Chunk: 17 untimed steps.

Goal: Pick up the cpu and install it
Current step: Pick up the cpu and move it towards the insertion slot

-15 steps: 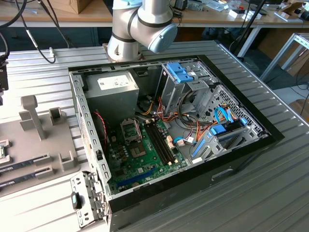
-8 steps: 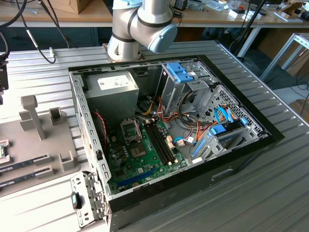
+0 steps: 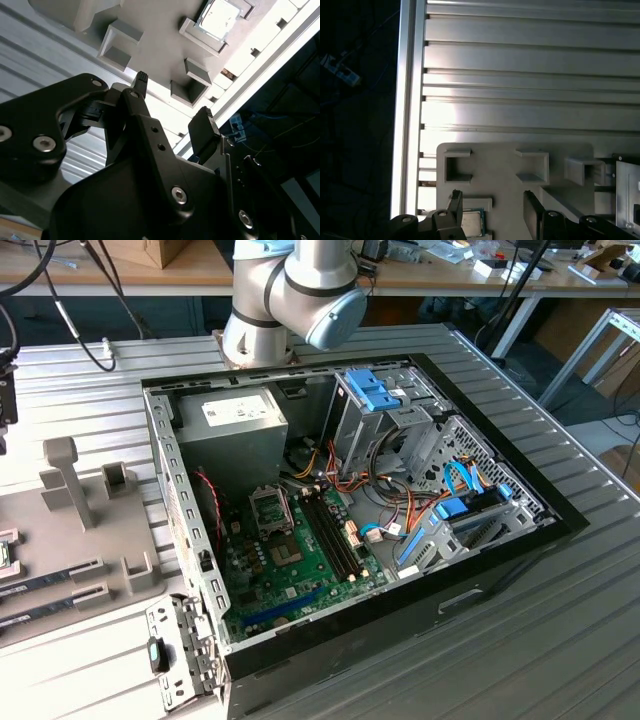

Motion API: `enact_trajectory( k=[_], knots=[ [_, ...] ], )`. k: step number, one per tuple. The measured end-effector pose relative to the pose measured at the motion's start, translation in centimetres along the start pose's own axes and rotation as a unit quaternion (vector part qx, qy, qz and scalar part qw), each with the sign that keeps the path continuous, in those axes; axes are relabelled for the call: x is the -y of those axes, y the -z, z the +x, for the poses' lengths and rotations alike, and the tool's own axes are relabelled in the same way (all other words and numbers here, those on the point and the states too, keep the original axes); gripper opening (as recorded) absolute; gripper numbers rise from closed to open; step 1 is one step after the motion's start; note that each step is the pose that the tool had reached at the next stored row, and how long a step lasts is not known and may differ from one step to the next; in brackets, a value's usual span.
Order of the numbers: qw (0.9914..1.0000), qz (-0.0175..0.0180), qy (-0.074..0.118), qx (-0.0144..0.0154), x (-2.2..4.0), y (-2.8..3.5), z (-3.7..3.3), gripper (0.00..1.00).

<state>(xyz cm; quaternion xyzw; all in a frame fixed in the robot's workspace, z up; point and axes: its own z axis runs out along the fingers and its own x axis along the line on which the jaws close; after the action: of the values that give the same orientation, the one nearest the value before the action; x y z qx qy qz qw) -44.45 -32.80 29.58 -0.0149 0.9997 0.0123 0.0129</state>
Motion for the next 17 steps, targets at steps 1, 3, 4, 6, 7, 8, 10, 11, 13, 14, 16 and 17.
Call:
enact_trajectory(
  k=[1,3,4,6,7,8,10,11,13,14,16,17],
  knots=[
    [1.0,0.0,0.0,0.0,-0.03,-0.01,0.0,0.6],
    [1.0,0.0,0.0,0.0,-0.11,-0.03,0.0,0.6],
    [1.0,0.0,0.0,0.0,-0.15,-0.03,0.0,0.6],
    [1.0,0.0,0.0,0.0,-0.23,-0.05,-0.01,0.6],
    [1.0,0.0,0.0,0.0,-0.29,-0.07,-0.01,0.6],
    [1.0,0.0,0.0,0.0,-0.33,-0.08,-0.01,0.6],
    [1.0,0.0,0.0,0.0,-0.42,-0.1,-0.01,0.6],
    [1.0,0.0,0.0,0.0,-0.46,-0.11,-0.01,0.6],
    [1.0,0.0,0.0,0.0,-0.55,-0.13,-0.01,0.6],
    [1.0,0.0,0.0,0.0,-0.6,-0.14,-0.01,0.6],
    [1.0,0.0,0.0,0.0,-0.71,-0.17,-0.02,0.6],
    [1.0,0.0,0.0,0.0,-0.75,-0.18,-0.02,0.6]
  ],
)
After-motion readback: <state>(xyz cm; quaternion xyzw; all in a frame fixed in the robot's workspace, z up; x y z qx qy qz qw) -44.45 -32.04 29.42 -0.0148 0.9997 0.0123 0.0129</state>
